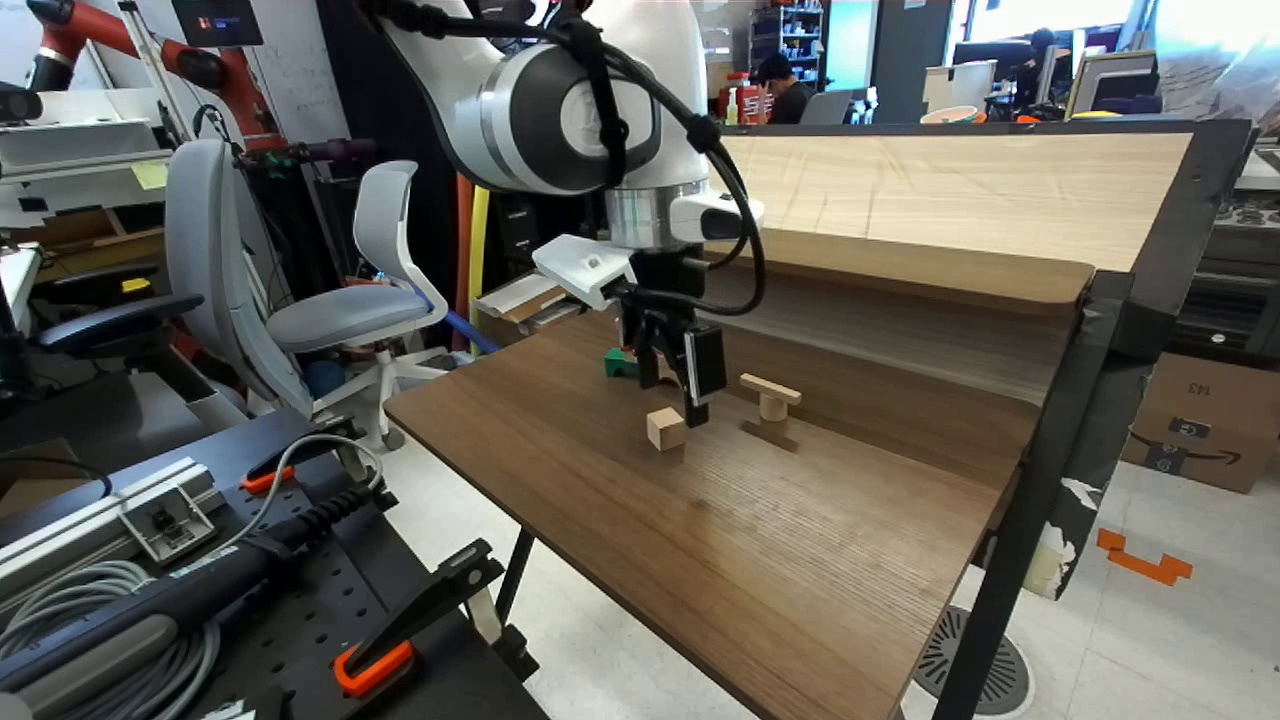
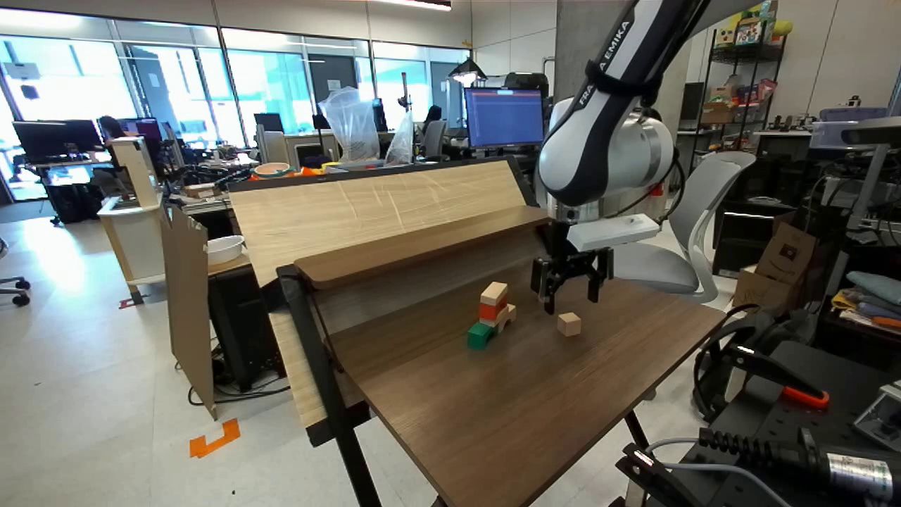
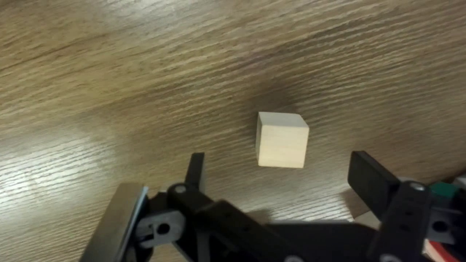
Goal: Put the wooden block on the right side of the table on top of the stacked blocks
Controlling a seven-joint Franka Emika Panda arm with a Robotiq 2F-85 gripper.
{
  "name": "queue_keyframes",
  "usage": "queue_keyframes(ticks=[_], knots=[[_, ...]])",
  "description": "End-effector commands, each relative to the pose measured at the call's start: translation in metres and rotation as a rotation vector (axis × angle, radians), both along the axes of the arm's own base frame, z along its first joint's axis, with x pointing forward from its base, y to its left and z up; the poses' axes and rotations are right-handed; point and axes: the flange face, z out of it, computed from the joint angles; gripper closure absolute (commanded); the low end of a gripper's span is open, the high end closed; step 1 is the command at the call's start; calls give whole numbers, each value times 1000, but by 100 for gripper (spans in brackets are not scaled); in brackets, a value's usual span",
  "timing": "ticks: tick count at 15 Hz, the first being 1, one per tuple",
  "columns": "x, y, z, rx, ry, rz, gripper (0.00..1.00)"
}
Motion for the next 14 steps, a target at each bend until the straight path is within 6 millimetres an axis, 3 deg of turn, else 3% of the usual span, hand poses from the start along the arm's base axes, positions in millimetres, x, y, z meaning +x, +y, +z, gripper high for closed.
queue_keyframes(ticks=[1,9,11,14], knots=[[5,-1,-12,27,-26,3,0],[6,-1,-29,25,-12,-2,0],[7,0,-31,26,-14,0,28],[7,1,-33,27,-14,2,51]])
